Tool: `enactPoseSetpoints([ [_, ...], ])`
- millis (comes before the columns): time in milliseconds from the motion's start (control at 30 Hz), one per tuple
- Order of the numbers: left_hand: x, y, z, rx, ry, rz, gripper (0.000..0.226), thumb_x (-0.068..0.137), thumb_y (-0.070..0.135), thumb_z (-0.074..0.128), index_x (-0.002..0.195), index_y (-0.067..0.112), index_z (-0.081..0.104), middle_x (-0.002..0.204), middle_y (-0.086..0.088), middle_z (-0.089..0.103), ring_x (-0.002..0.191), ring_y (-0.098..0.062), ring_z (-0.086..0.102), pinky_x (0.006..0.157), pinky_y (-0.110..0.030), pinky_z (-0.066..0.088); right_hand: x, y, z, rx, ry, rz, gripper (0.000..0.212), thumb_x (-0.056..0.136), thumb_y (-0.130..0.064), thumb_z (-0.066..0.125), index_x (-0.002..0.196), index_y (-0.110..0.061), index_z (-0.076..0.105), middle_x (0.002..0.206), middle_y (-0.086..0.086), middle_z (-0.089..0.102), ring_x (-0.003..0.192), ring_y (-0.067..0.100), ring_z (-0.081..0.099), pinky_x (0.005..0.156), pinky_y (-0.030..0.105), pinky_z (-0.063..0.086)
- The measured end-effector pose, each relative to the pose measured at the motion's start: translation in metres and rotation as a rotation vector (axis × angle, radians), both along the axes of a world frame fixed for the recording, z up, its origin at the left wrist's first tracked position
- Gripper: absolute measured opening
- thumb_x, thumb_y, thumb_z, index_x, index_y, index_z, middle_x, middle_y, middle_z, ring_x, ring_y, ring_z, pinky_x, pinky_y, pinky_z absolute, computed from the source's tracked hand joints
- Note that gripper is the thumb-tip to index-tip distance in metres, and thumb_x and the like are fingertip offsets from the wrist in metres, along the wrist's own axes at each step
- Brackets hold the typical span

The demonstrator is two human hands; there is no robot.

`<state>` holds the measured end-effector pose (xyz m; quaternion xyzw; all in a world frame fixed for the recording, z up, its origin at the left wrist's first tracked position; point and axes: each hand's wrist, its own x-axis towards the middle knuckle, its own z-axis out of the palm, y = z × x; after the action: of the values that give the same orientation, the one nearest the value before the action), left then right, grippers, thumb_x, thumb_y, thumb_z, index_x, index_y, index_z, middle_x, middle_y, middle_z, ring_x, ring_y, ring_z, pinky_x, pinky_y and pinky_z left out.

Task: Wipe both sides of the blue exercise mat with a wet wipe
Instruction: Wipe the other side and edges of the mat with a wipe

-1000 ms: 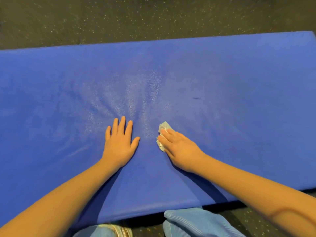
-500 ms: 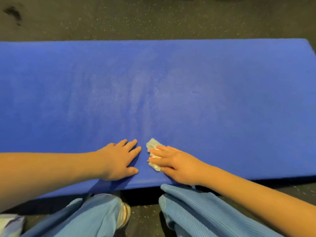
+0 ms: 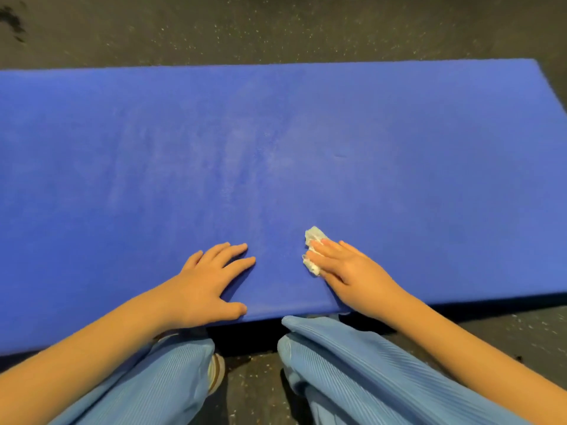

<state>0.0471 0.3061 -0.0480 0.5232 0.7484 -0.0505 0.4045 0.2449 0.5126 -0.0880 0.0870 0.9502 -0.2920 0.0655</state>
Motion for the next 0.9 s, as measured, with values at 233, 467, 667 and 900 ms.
enactPoseSetpoints([
  [233,0.012,0.012,0.004,-0.069,0.028,-0.176,0.112,0.072,0.081,0.046,0.155,0.024,-0.002,0.159,0.011,-0.019,0.146,-0.009,-0.018,0.119,-0.036,-0.004,0.030,-0.010,-0.001,-0.130,0.096,0.122,0.041,0.102,-0.032,0.031,0.129,-0.017,0.057,0.151,-0.008,0.033,0.142,0.008,0.023,0.113,0.025,0.021],
  [467,0.027,0.011,0.006,-0.106,0.218,-0.309,0.095,0.093,0.049,0.052,0.153,0.015,-0.015,0.160,-0.003,-0.024,0.148,-0.024,-0.016,0.121,-0.047,0.006,0.067,0.012,0.002,0.225,0.023,0.109,0.064,0.091,-0.058,0.043,0.145,-0.026,0.032,0.156,-0.006,0.022,0.143,0.011,0.018,0.113,0.031,0.025],
  [667,0.020,0.013,0.017,-0.110,0.224,-0.332,0.079,0.100,0.041,0.040,0.154,0.012,-0.010,0.162,-0.007,-0.011,0.150,-0.026,-0.001,0.120,-0.035,0.013,0.070,0.033,-0.004,0.357,0.126,0.193,0.083,0.072,-0.034,0.078,0.140,-0.019,0.032,0.145,0.005,0.038,0.130,0.025,0.038,0.094,0.044,0.049],
  [900,0.002,-0.017,0.021,-0.007,0.165,-0.116,0.071,0.101,0.035,0.041,0.154,0.020,-0.004,0.162,0.004,-0.006,0.150,-0.014,0.002,0.118,-0.025,0.008,0.043,0.025,0.010,0.351,0.171,0.238,0.058,0.083,-0.037,0.052,0.136,-0.020,0.038,0.140,0.003,0.048,0.123,0.024,0.047,0.093,0.036,0.048],
])
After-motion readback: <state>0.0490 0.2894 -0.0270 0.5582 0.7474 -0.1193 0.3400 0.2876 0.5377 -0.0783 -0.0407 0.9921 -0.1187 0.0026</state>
